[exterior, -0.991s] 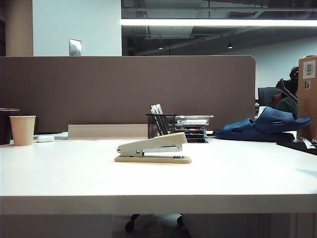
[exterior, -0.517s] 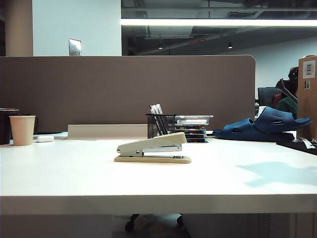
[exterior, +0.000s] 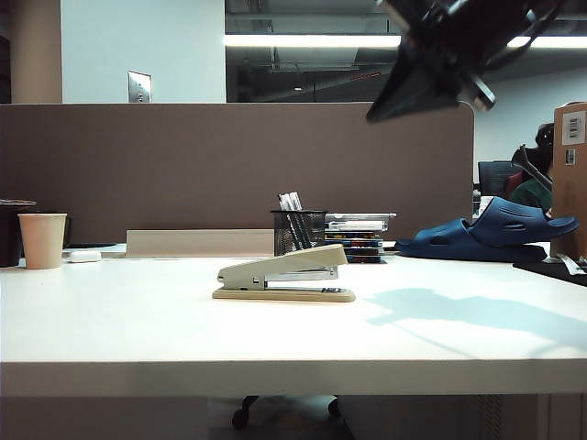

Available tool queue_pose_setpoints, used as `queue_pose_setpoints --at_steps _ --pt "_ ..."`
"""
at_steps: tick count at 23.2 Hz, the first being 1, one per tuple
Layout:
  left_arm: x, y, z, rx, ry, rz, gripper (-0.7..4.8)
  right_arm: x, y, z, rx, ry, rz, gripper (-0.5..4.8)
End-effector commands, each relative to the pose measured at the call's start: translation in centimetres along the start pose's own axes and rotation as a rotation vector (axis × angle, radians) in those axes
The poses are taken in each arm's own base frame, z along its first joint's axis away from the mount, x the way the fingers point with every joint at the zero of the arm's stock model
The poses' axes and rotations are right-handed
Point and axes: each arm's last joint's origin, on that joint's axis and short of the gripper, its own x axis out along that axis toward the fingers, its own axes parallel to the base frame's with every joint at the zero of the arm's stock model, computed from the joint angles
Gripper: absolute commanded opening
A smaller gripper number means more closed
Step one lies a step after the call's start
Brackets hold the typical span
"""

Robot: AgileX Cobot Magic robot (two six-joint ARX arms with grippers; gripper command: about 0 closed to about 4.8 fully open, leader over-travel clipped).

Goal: Press the stapler down.

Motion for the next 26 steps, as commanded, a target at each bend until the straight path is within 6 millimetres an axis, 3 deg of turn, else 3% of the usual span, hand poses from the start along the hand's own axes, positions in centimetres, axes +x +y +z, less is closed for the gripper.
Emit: queue_pose_setpoints --at_steps 1,20,26 --pt "0.0 0.0 0.1 0.003 -0.004 -0.004 -0.06 1.6 -0.5 0.0 -0.006 -0.012 0.031 -0.09" --pt "0.0 0.0 0.1 0.003 -0.004 -0.004 -0.06 8.5 -4.1 -3.5 0.064 0.095 0.048 -0.09" --pt "0.0 0.0 0.1 0.003 -0.005 -0.004 -0.06 10.7 -4.5 -3.2 0.083 0.116 0.068 -0.09"
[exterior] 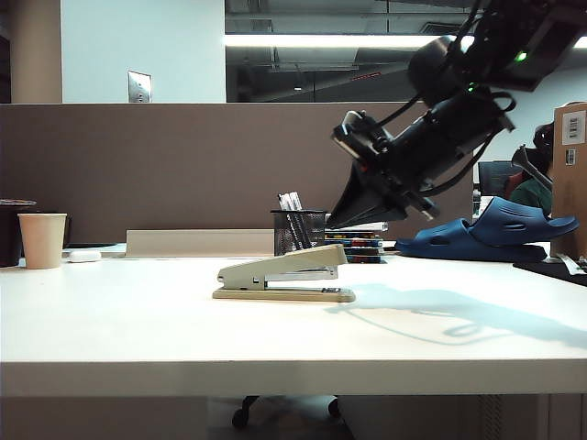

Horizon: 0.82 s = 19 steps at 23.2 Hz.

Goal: Press the stapler down.

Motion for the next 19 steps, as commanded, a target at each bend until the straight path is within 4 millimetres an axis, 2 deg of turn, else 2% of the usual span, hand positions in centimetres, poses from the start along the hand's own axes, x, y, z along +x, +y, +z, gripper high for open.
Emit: queue_pose_setpoints --at_steps 1,19 --pt "-0.02 -0.02 0.09 0.003 -0.004 -0.004 -0.06 0.45 0.01 0.7 0.007 -0.014 0.013 -0.09" --pt "-0.02 -0.02 0.09 0.003 -0.004 -0.004 -0.06 0.61 -0.36 -0.05 0.054 0.059 -0.043 -0.09"
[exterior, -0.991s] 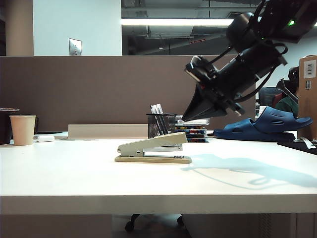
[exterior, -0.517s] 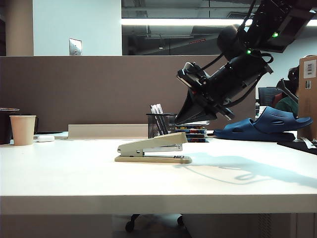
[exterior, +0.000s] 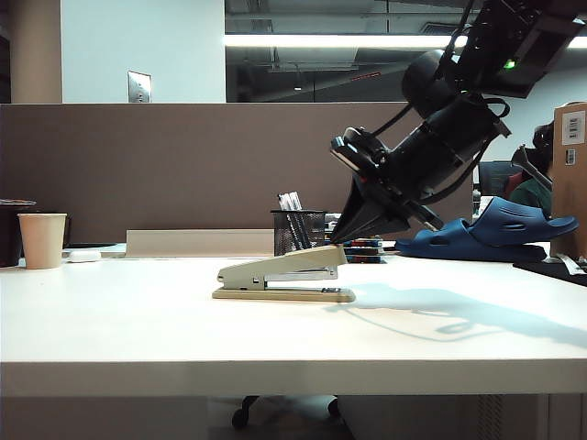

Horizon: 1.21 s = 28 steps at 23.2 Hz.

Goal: Press the stapler down.

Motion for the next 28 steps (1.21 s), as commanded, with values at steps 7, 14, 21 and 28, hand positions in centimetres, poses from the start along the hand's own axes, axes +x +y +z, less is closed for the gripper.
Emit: queue_pose_setpoints --at_steps 7,14,21,28 --pt "0.0 0.0 0.1 0.003 -0.005 -0.004 -0.06 0.0 0.0 -0.1 0.007 0.013 -0.03 -0.09" --pt "0.0 0.0 0.1 0.003 -0.005 -0.003 -0.06 0.4 -0.4 -0.7 0.01 0.057 -0.043 -0.09" --pt "0.0 0.0 0.1 0.003 -0.005 -0.004 -0.06 0.8 -0.7 -1.1 0.02 0.078 -0.048 -0.09" --pt "0.0 0.0 0.1 0.003 -0.005 -0.003 -0.06 1.3 -1.1 -1.7 0.042 0.117 -0.054 -0.09"
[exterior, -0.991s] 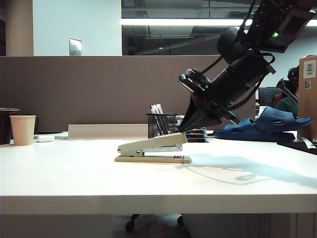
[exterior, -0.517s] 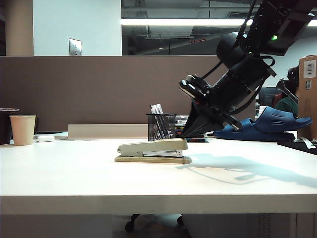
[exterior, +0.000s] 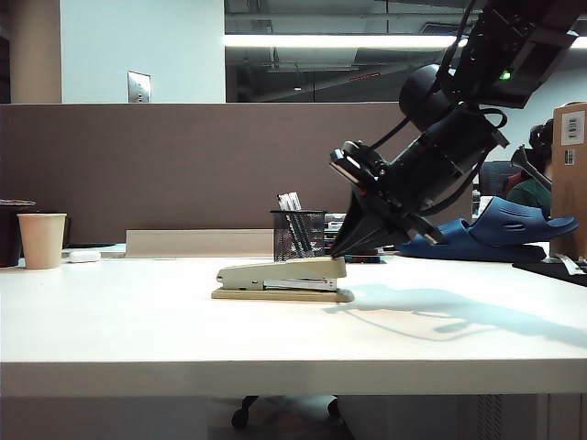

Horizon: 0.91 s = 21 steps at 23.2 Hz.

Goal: Press the stapler down.

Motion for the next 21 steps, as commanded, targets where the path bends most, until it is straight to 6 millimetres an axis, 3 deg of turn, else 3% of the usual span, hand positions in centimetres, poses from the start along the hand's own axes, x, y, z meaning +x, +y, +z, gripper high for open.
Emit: queue_pose_setpoints --at_steps 1,14,21 --pt "0.0 0.0 0.1 0.003 -0.004 -0.003 -0.06 0.5 -0.4 -1.0 0.028 0.062 -0.038 -0.09" --pt "0.0 0.0 0.1 0.003 -0.004 -0.004 -0.06 0.0 0.1 -0.3 -0.001 0.021 0.014 -0.09" --pt "0.0 0.0 0.1 0.003 -0.004 -0.004 -0.06 -1.4 1.1 0.7 -0.04 -0.043 0.027 -0.09"
